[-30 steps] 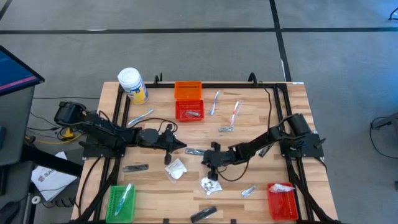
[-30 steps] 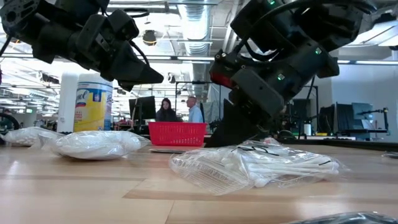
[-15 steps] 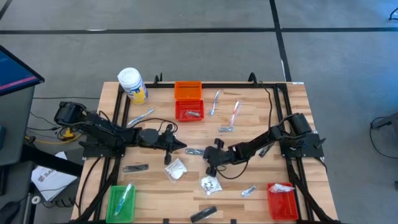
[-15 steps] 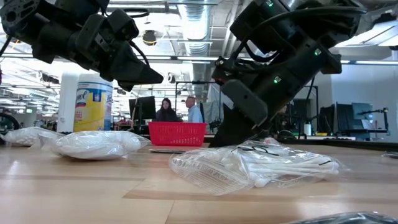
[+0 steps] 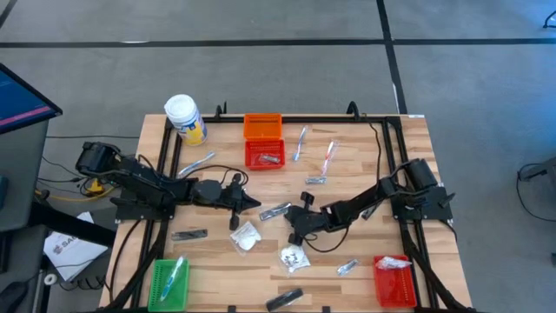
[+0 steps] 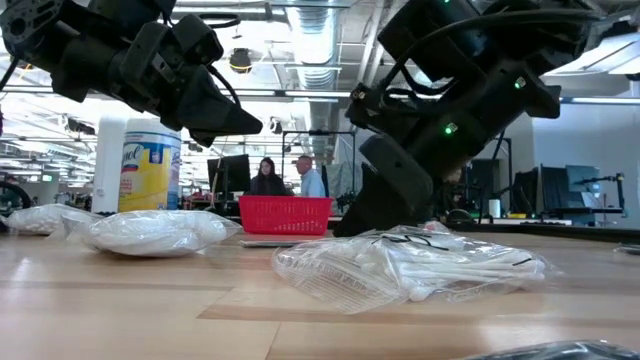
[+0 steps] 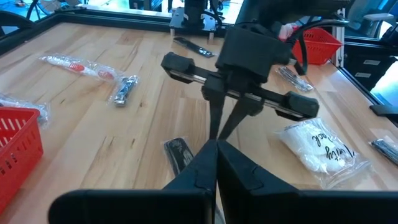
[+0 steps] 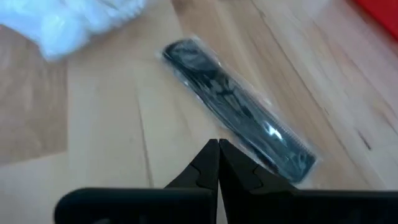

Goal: Pick & Place Travel size toiletries
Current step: Put the comb into the orange basket

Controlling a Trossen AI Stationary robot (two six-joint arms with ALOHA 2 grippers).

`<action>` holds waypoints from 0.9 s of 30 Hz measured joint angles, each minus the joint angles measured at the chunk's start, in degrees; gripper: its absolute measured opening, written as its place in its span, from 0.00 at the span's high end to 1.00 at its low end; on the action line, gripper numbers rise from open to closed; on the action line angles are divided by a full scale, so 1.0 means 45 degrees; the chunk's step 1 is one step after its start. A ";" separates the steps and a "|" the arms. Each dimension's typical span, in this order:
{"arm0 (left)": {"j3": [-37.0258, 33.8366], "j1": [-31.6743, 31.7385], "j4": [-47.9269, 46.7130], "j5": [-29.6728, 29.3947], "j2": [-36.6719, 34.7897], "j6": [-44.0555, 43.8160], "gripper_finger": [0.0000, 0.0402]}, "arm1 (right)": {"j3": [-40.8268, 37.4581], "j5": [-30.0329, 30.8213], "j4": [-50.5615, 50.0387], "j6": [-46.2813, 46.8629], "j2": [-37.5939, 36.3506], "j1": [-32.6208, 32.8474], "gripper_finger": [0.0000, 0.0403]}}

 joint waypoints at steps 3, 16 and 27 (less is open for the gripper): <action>0.0000 0.0000 0.0029 -0.0001 0.0000 0.0000 1.00 | 0.0005 0.0018 0.0102 0.0014 -0.0005 -0.0072 1.00; 0.0000 0.0000 0.0034 -0.0059 0.0000 -0.0005 1.00 | -0.0078 -0.0061 0.0218 0.0327 -0.0024 -0.0406 1.00; 0.0000 0.0000 0.0039 -0.0054 0.0000 -0.0005 1.00 | -0.0078 -0.0117 0.0024 0.0470 -0.0024 -0.0160 1.00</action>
